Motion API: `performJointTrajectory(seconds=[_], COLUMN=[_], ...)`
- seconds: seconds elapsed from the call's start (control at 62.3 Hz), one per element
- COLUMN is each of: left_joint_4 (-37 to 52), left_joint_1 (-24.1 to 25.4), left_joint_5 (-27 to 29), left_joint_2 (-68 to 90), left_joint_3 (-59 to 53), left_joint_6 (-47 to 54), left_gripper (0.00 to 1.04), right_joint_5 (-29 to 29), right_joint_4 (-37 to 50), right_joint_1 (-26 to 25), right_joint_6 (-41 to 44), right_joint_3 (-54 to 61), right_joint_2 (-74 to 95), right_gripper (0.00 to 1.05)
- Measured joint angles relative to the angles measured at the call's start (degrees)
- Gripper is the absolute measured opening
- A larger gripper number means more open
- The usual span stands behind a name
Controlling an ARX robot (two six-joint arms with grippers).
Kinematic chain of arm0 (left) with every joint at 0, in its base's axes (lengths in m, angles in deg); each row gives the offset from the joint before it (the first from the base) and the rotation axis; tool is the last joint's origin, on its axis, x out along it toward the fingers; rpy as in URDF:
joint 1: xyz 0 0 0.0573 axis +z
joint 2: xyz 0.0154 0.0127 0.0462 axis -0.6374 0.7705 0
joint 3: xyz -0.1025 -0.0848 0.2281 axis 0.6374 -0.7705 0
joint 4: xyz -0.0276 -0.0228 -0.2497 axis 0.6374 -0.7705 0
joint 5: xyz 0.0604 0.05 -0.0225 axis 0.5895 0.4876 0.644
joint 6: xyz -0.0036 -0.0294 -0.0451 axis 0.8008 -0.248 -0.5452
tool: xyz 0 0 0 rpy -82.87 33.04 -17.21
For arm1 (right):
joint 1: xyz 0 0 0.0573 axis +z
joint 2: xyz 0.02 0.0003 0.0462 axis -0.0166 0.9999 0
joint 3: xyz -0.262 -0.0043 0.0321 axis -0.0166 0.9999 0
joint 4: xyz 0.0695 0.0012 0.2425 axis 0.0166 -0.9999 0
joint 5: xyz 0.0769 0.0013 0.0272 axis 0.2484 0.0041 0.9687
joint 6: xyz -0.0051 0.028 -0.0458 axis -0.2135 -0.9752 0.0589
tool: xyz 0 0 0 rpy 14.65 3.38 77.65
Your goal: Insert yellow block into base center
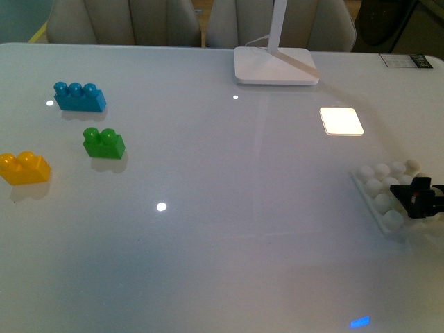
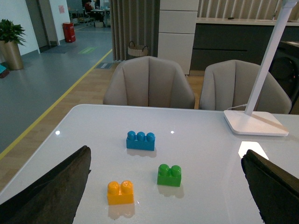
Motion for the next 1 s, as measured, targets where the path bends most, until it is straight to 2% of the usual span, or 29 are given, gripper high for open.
performJointTrajectory(seconds=[0.241, 0.45, 0.675, 0.996], left_joint_4=[0.00, 0.00, 0.00, 0.00], left_joint_1=[0.00, 0.00, 0.00, 0.00], left_joint_5=[0.00, 0.00, 0.00, 0.00], left_joint_2=[0.00, 0.00, 0.00, 0.00], left_joint_3=[0.00, 0.00, 0.00, 0.00], left_joint_6=[0.00, 0.00, 0.00, 0.00], left_gripper=[0.97, 0.97, 0.97, 0.97], right_joint_5=[-4.46, -7.02, -7.06, -7.06], right_joint_4=[1.33, -3.06, -8.81, -15.74], right_joint_1=[6.40, 13.68, 21.44, 27.21], right_joint_6=[-6.91, -10.19, -10.49, -8.74], right_joint_3=[-2.64, -7.87, -14.64, -23.47], right_joint_2=[1.55, 2.47, 4.39, 7.56], right_gripper=[0.96, 0.96, 0.96, 0.96])
